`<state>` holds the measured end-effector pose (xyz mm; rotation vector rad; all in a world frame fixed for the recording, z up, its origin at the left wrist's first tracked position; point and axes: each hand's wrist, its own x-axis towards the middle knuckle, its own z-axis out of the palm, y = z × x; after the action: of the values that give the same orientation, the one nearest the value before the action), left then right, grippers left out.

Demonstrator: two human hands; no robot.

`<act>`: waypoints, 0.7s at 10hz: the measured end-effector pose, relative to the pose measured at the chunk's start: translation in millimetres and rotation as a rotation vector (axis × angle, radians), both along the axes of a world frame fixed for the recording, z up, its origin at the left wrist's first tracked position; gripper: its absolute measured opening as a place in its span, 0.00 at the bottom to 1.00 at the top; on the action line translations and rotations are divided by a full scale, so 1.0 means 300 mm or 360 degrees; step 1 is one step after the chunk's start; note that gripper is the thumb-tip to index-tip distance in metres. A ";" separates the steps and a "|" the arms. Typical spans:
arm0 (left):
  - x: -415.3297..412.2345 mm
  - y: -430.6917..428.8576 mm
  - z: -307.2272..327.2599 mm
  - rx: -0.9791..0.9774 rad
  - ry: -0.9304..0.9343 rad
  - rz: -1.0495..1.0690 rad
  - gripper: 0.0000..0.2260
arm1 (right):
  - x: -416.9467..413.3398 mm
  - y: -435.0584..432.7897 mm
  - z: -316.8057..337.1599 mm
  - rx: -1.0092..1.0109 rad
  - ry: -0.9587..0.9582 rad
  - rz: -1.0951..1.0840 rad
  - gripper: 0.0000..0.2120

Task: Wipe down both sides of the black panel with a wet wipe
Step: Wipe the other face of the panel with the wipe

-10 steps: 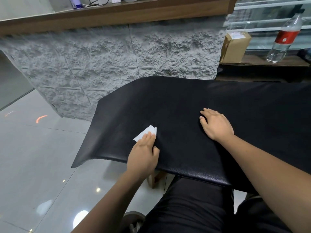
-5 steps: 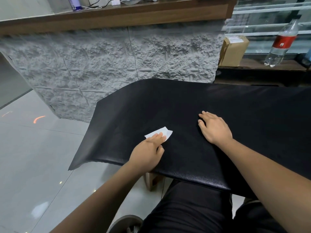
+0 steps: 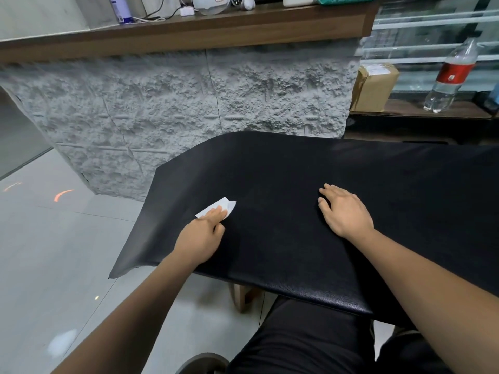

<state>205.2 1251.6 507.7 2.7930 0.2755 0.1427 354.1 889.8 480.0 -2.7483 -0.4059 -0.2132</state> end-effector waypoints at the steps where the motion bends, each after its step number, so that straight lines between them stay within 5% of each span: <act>1: 0.006 0.023 0.002 -0.0035 -0.0009 0.0099 0.23 | -0.002 0.002 0.002 0.0004 -0.0007 -0.0001 0.25; 7: 0.098 -0.259 -0.018 -0.0013 -0.0102 -0.0073 0.13 | -0.003 0.005 0.002 -0.0008 -0.0009 -0.0012 0.25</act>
<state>234.7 1174.0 502.5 2.7780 0.1961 0.2189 353.1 891.4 480.5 -2.7550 -0.3978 -0.2223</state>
